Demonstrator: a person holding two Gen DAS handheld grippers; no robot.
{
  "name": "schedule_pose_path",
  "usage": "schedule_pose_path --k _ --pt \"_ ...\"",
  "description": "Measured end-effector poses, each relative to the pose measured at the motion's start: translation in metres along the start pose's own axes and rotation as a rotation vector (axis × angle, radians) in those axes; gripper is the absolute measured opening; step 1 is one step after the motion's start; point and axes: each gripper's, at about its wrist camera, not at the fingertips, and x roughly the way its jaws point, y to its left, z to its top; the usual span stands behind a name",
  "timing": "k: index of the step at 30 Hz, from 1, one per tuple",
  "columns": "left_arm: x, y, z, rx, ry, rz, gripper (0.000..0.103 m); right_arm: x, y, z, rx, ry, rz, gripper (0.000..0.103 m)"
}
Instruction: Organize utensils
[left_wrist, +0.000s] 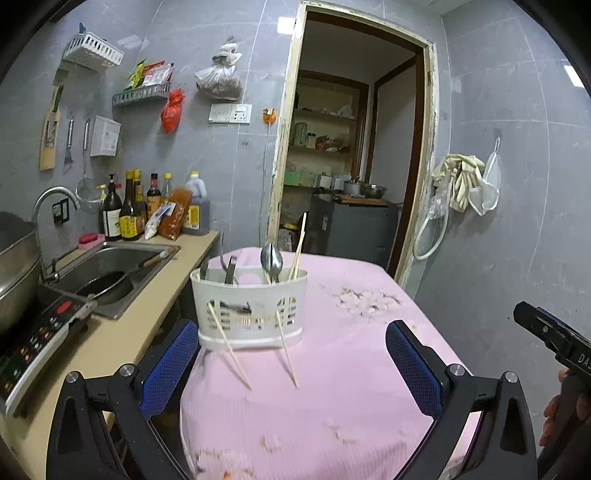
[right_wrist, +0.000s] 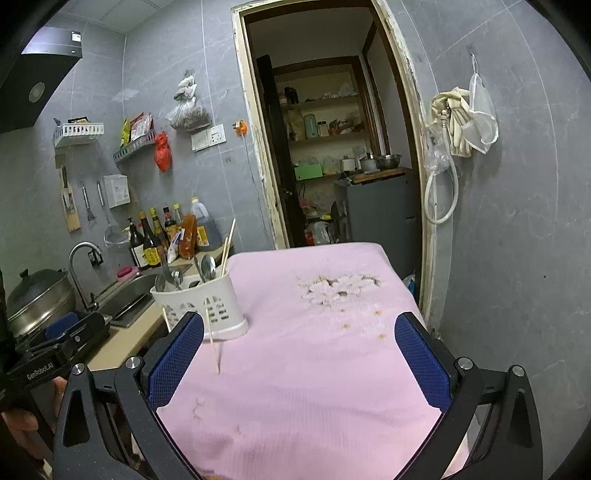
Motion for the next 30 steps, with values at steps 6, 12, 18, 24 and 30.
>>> schedule_pose_path --k 6,12,18,24,30 --pt "-0.013 -0.003 -0.01 0.004 0.002 0.01 0.102 -0.008 0.0 -0.006 -0.01 0.0 0.005 0.102" --pt "-0.021 -0.004 -0.012 0.006 -0.007 0.016 0.102 -0.012 0.002 -0.007 -0.018 0.001 0.01 0.102" --pt "-0.023 -0.003 -0.013 0.007 -0.007 0.014 0.102 -0.015 0.004 -0.007 -0.023 0.003 0.01 0.102" --pt "-0.022 -0.005 -0.013 0.007 -0.007 0.015 0.102 -0.015 0.004 -0.008 -0.024 0.004 0.009 0.102" --pt "-0.026 -0.005 -0.014 0.006 -0.008 0.02 0.102 -0.016 0.004 -0.009 -0.026 0.006 0.011 0.102"
